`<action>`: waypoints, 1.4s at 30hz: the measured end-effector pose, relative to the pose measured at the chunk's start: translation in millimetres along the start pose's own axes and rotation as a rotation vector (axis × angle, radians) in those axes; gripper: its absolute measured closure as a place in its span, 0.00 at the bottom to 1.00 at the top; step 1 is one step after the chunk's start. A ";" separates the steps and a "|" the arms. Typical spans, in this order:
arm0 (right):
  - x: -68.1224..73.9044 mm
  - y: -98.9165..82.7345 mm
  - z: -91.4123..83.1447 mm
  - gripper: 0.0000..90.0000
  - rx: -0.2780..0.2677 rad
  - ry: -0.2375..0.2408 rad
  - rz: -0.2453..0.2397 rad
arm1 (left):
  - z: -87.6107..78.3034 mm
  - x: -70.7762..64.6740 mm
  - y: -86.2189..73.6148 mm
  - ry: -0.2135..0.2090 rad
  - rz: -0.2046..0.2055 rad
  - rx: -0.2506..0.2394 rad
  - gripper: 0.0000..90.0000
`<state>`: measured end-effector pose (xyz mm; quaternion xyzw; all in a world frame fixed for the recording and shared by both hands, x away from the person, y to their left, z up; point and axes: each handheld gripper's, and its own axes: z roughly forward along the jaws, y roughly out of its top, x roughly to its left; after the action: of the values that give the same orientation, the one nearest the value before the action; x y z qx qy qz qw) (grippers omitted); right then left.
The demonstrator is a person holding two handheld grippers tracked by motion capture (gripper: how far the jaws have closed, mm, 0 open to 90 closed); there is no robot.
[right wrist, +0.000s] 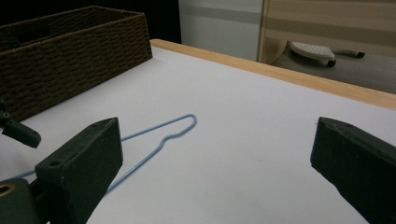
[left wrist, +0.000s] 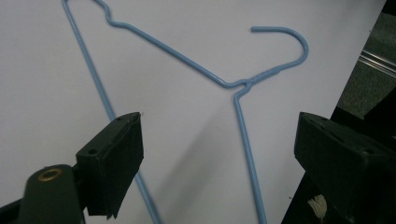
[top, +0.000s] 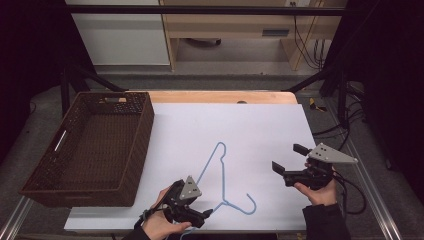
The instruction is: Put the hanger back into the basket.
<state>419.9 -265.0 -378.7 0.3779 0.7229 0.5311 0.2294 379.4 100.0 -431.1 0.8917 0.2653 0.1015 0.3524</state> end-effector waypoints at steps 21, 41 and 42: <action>3.0 -2.4 6.2 0.03 0.019 0.010 -0.015 | 36.4 -11.4 2.4 -0.029 0.025 0.114 0.50; 6.1 -4.6 9.9 0.03 0.035 0.012 -0.016 | 45.0 -24.3 2.8 0.014 0.009 0.160 0.82; 6.1 -4.6 9.9 0.03 0.035 0.012 -0.016 | 45.0 -24.3 2.8 0.014 0.009 0.160 0.84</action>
<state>422.0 -254.9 -385.9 0.3729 0.7364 0.5187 0.2227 376.6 59.2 -462.0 0.9174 0.2709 0.0876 0.2779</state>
